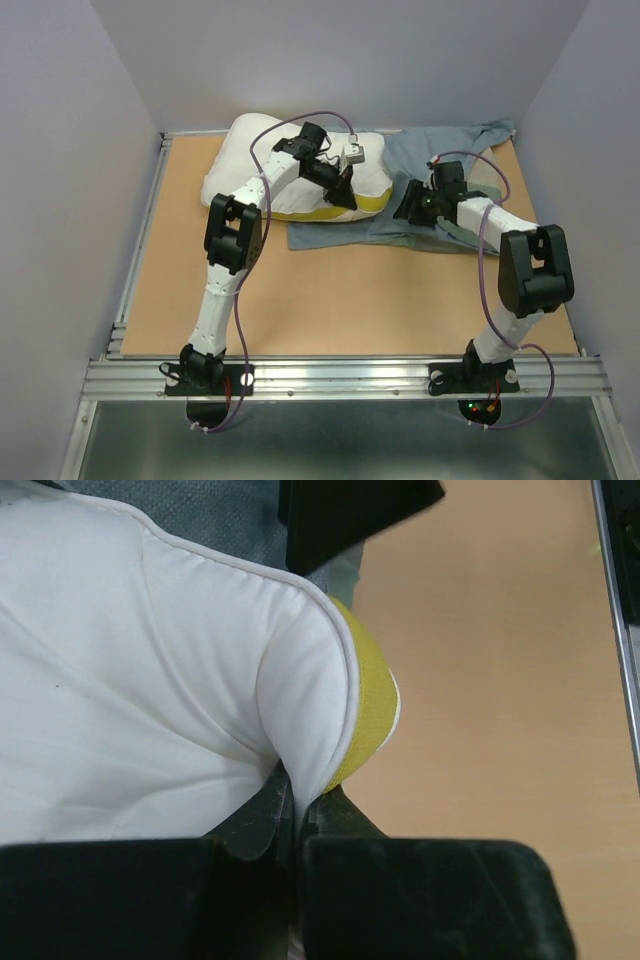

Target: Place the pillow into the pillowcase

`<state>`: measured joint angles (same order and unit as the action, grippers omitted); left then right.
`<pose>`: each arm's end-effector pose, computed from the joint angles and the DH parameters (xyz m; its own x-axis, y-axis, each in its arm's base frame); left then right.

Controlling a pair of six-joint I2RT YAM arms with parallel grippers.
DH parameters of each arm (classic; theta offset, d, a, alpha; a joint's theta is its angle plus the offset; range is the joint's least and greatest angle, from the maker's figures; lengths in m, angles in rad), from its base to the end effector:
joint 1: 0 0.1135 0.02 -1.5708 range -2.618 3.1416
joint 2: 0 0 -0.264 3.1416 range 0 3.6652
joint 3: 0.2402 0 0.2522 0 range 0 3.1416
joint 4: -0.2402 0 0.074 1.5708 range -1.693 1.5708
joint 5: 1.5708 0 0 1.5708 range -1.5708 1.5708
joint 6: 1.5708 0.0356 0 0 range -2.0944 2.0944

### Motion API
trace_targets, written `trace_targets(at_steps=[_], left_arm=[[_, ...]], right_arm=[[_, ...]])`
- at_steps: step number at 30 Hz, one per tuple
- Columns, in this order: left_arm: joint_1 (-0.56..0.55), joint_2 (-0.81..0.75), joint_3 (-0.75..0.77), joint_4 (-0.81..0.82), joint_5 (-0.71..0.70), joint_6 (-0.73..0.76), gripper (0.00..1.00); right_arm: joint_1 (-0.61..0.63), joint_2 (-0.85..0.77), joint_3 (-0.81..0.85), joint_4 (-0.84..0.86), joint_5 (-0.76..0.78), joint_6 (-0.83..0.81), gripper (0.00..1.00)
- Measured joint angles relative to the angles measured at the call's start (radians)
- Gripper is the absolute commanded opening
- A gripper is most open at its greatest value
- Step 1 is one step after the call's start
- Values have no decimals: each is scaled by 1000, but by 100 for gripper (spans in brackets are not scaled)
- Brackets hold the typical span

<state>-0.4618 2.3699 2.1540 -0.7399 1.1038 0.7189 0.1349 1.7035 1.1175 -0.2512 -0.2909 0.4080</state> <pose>0.4454 -0.2572 0.2302 -0.1144 0.3881 -0.9145 0.9796 -0.1091 -0.1689 0.3599 0.0591 0.2094 -0.8022 0.2747 -0.5301 -0.0009 0.8873 0.4612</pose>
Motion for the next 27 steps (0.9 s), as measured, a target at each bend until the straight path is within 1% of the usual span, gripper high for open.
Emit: trace_targets(at_steps=[7,12,15,16,17,18,19,24,27], left_arm=[[-1,0,-11,86,19,-96,0],[-1,0,-14,114,23,-127,0],[1,0,-18,129,26,-139,0],[3,0,-20,132,26,-141,0],[5,0,-24,138,27,-145,0],[6,0,-29,144,27,-148,0],[6,-2,-36,151,27,-151,0],[6,-9,-67,175,0,-167,0],[5,-19,-84,186,-31,-177,0]], right_arm=[[97,94,0,31,75,42,56],[116,144,14,53,122,59,57],[123,177,49,76,159,66,56],[124,184,55,81,164,68,51],[127,194,64,88,171,69,29],[128,197,66,93,177,70,17],[130,205,71,102,178,66,1],[135,213,69,99,173,51,0],[135,162,50,77,150,23,1]])
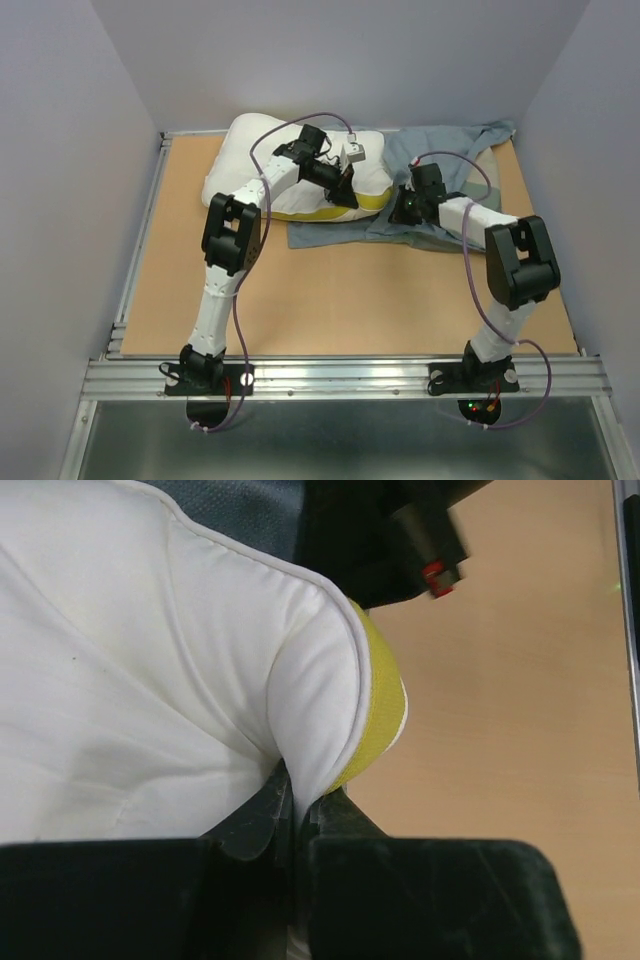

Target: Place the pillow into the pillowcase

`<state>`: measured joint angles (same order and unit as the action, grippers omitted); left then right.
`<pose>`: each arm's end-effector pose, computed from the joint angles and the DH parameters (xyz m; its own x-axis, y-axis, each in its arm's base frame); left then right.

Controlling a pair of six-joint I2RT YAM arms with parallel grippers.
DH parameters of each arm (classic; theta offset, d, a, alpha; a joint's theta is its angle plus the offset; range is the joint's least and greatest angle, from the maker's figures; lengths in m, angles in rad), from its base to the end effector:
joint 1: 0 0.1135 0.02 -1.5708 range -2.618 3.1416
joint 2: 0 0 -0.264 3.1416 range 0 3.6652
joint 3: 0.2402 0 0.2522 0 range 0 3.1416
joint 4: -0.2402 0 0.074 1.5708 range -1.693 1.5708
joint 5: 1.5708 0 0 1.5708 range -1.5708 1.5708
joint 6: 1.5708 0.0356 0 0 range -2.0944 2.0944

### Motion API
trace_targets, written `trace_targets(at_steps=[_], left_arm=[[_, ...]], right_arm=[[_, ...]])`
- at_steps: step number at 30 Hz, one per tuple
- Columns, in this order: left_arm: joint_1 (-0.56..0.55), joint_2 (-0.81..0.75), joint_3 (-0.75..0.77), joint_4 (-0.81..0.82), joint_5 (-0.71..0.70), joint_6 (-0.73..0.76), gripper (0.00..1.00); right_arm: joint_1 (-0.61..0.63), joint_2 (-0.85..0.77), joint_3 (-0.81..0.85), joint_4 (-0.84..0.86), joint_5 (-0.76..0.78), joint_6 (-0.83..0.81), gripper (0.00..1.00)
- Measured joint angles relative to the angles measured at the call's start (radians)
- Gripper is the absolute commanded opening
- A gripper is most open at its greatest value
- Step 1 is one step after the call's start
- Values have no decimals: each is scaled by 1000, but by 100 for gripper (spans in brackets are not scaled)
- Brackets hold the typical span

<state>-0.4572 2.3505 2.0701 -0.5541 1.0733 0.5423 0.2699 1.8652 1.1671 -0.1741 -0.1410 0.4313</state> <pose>0.4516 -0.2571 0.2237 -0.1874 0.3667 -0.9113 0.9771 -0.0252 -0.2111 0.3775 0.1096 0.1710 -0.8172 0.2034 -0.5393 -0.0104 0.9303 0.3666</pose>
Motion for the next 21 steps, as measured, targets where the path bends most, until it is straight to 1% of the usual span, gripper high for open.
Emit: trace_targets(at_steps=[3,5,7,10,11,12,13,14,17,18,19,20,21], left_arm=[[0,-23,-38,35,-40,-25,0],[0,-39,-67,79,-67,-61,0],[-2,-47,-80,124,-95,-95,0],[-26,-48,-83,172,-156,-131,0],[-37,-48,-85,199,-192,-155,0],[-41,-48,-87,209,-199,-166,0],[-49,-48,-92,239,-210,-193,0],[-51,-48,-95,264,-208,-227,0],[-52,-46,-121,352,-163,-309,0],[-48,-46,-137,381,-149,-324,0],[-43,-50,-164,416,-130,-343,0],[-39,-53,-185,433,-117,-352,0],[-33,-55,-210,450,-98,-364,0]], right_arm=[[0,-146,-60,-26,-31,-37,1],[0,-294,-96,-43,-55,-61,1],[0,-397,-112,-42,-75,-78,1],[0,-490,-137,-40,-114,-101,0],[0,-498,-146,-42,-127,-108,0],[0,-498,-155,-43,-135,-113,1],[0,-493,-163,-44,-138,-118,9],[0,-479,-167,-53,-140,-121,23],[0,-401,-167,-66,-97,-113,49],[0,-373,-167,-69,-77,-111,51],[0,-340,-167,-69,-54,-100,55],[0,-316,-167,-67,-41,-95,61],[0,-283,-167,-61,-20,-84,64]])
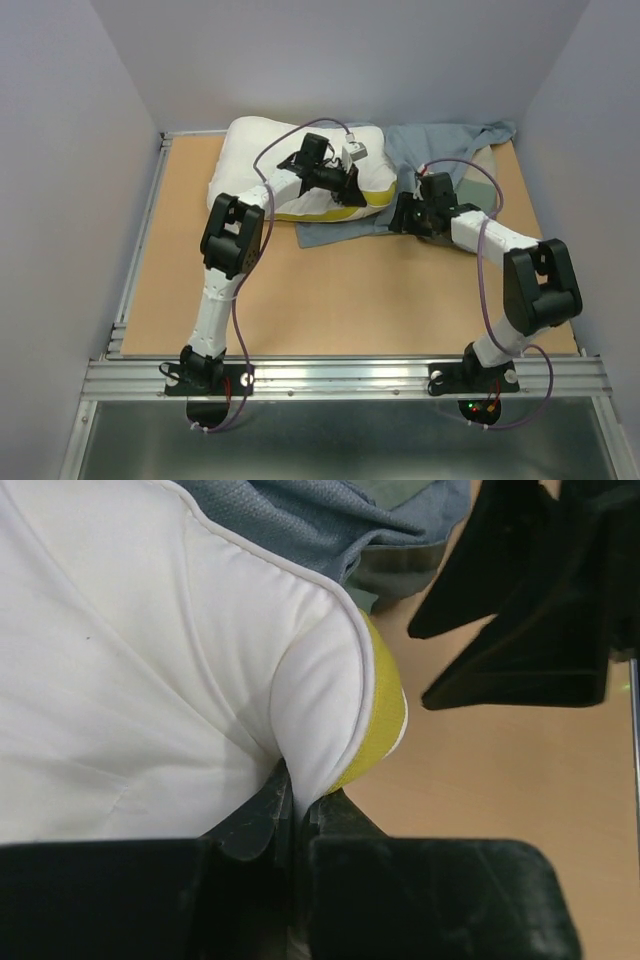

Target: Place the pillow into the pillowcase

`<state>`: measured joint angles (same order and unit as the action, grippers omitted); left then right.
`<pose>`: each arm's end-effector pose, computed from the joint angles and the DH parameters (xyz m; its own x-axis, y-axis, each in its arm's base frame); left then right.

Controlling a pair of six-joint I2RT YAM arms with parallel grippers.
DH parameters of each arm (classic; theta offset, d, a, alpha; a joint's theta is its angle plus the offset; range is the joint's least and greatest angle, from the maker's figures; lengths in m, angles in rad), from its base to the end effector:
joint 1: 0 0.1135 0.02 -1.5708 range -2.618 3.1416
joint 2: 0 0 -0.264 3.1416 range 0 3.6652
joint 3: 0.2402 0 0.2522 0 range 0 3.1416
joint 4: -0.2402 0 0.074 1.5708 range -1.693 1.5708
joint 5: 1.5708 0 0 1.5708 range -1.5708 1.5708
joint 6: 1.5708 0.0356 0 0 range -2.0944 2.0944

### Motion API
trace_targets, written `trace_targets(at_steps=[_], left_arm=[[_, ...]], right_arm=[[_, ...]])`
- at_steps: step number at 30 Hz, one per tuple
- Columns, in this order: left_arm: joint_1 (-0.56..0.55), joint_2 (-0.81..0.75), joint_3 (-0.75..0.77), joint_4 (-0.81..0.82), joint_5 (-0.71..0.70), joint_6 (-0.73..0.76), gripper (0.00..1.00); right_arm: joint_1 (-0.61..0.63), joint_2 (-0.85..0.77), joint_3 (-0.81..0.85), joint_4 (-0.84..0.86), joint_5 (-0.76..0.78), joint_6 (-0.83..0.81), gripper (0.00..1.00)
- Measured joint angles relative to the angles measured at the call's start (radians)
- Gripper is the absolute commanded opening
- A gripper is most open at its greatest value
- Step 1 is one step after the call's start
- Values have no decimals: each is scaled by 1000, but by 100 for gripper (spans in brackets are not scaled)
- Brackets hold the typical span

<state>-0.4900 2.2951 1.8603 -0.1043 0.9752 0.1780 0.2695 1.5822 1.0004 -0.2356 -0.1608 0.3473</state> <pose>0.4476 -0.2721 0.2142 -0.2881 0.2662 -0.9199 0.9570 0.1153 -0.2663 0.3217 0.0948 0.2134 -0.7865 0.1313 -0.6035 -0.1071 0.9333 0.3427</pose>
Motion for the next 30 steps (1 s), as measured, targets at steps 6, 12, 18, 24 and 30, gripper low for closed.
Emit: trace_targets(at_steps=[6,12,18,24,30], left_arm=[[13,0,-48,39,58,-34,0],[15,0,-48,55,71,-45,0],[25,0,-48,63,77,-51,0],[38,0,-48,71,95,-57,0],[47,0,-48,71,105,-58,0]], right_arm=[[0,131,0,79,50,41,82],[0,194,43,147,80,69,81],[1,195,85,151,87,72,77],[4,171,97,82,86,43,75],[7,73,95,25,87,-7,77]])
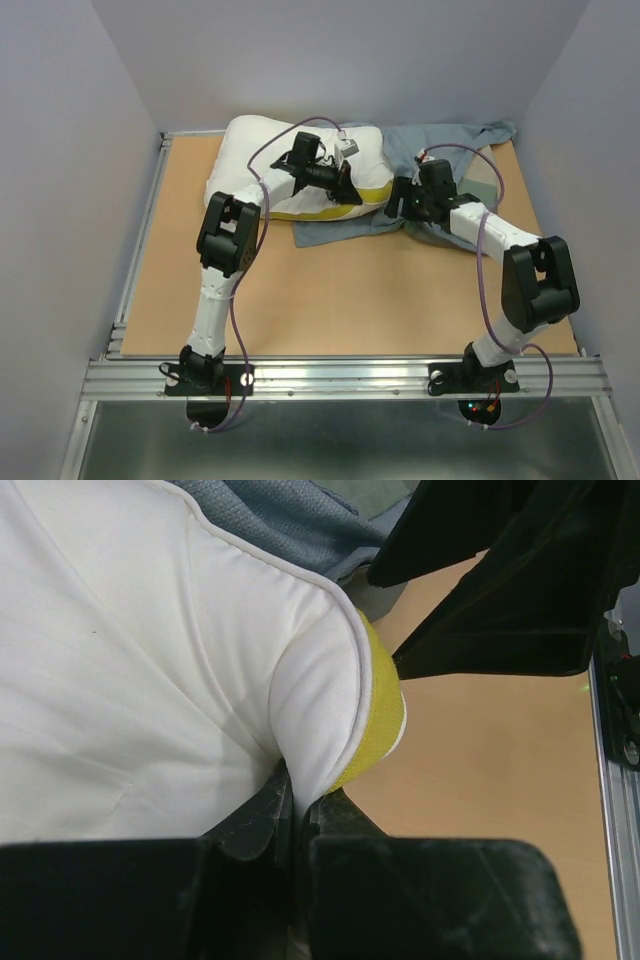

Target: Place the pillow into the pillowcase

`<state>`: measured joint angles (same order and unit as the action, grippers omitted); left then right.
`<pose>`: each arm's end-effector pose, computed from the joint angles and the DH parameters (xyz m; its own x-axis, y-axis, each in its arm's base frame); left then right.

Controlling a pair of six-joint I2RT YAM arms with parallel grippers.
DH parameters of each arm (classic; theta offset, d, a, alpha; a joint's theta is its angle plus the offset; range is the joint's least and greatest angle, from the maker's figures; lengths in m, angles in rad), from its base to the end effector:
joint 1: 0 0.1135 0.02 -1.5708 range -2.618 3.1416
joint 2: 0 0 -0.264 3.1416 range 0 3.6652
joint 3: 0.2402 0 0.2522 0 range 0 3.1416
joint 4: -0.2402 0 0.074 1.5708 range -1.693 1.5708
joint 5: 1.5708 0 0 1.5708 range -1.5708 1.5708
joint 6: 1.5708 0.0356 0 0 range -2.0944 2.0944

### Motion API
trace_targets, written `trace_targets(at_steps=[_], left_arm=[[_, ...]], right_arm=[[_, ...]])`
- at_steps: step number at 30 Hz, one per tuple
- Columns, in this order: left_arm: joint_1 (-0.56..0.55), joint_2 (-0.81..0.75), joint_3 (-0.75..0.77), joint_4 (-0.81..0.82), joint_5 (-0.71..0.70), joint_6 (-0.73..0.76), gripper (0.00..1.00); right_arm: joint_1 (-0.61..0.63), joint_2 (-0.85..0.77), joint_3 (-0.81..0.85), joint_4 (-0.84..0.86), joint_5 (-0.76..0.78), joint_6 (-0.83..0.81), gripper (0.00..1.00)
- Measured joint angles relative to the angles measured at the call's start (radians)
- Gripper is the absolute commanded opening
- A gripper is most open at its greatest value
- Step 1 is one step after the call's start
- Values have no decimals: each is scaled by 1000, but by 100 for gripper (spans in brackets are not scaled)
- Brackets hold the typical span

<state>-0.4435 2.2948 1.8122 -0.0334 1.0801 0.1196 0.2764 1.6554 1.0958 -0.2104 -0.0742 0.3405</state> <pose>0.4550 -0.2509 0.2060 -0.3357 0.2217 -0.9155 0.9419 0.0705 -0.3283 0.3460 0.1009 0.2211 -0.7392 0.1365 -0.6595 -0.0811 0.9541 0.2884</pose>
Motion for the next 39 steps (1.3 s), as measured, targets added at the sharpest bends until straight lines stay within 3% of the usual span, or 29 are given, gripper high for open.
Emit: trace_targets(at_steps=[3,9,14,16,17,20,25,30,39], left_arm=[[2,0,0,0,2,-1,0],[4,0,0,4,0,-2,0],[14,0,0,11,-4,-2,0],[20,0,0,13,-3,-2,0],[20,0,0,13,-3,-2,0],[20,0,0,13,-3,-2,0],[20,0,0,13,-3,-2,0],[20,0,0,11,-11,-2,0],[-33,0,24,-65,-311,-32,0]], right_arm=[[0,-5,18,0,8,-6,81],[0,203,123,32,23,-1,83],[1,264,124,108,27,5,77],[1,277,122,124,40,9,61],[3,281,122,137,52,14,38],[5,286,103,158,72,17,1],[5,265,63,174,54,6,0],[5,140,-17,145,-13,-13,1],[4,-56,-45,136,-155,-23,0]])
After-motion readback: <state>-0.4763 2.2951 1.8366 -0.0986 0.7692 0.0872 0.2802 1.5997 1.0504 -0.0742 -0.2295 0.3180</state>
